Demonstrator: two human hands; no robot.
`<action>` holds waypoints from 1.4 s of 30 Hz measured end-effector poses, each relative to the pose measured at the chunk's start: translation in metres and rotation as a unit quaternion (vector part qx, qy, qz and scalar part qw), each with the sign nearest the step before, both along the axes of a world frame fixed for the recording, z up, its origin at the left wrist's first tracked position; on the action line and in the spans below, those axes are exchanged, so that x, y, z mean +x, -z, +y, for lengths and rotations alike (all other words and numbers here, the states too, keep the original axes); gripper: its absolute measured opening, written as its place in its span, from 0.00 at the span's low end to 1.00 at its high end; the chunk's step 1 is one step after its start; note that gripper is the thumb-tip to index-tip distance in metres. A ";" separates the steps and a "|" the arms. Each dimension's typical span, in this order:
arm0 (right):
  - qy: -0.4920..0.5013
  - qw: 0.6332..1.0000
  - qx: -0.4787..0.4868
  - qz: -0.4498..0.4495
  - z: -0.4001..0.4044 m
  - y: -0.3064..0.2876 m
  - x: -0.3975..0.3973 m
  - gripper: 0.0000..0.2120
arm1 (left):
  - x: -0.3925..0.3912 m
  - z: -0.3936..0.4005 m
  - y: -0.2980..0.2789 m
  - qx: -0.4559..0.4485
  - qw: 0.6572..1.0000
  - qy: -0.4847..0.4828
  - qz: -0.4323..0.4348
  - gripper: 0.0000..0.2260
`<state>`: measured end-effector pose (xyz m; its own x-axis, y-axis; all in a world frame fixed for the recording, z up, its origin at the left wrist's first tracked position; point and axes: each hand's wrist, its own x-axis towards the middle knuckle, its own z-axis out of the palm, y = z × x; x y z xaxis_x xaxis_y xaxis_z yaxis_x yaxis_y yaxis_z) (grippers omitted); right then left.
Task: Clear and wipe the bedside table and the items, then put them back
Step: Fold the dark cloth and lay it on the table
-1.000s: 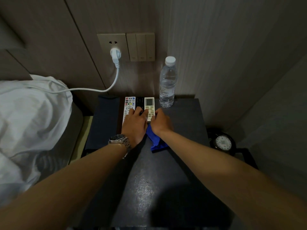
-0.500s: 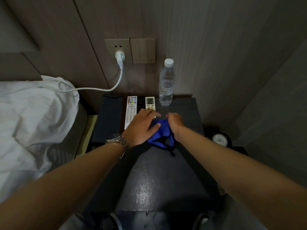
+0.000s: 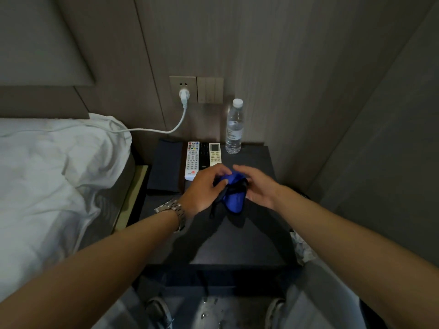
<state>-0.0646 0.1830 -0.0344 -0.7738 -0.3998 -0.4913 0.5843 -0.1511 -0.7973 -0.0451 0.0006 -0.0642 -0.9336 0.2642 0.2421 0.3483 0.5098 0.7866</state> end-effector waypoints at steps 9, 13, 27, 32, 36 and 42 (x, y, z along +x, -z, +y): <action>-0.123 0.946 0.197 0.226 0.008 -0.023 0.057 0.28 | 0.037 -0.005 -0.042 0.033 0.999 -0.002 0.007 0.04; -0.142 0.909 0.265 0.288 0.015 -0.034 0.070 0.12 | 0.049 -0.014 -0.054 0.008 1.000 0.014 -0.013 0.05; -0.215 0.888 0.256 0.317 0.012 -0.072 0.078 0.10 | 0.068 -0.033 -0.083 -0.046 0.997 0.054 -0.028 0.07; -0.265 0.855 0.280 0.348 0.011 -0.081 0.072 0.09 | 0.068 -0.047 -0.086 -0.081 0.989 0.096 -0.077 0.12; -0.263 0.853 0.272 0.359 0.013 -0.085 0.067 0.11 | 0.064 -0.062 -0.079 -0.129 0.985 0.090 -0.065 0.16; -0.275 0.830 0.330 0.356 0.028 -0.087 0.055 0.15 | 0.074 -0.063 -0.078 0.084 0.979 0.014 -0.185 0.13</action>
<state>-0.0099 0.2112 0.0528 -0.7515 -0.6146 -0.2398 -0.2344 0.5885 -0.7738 0.0286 -0.0627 0.0141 -0.9583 0.2774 -0.0693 0.0358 0.3571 0.9334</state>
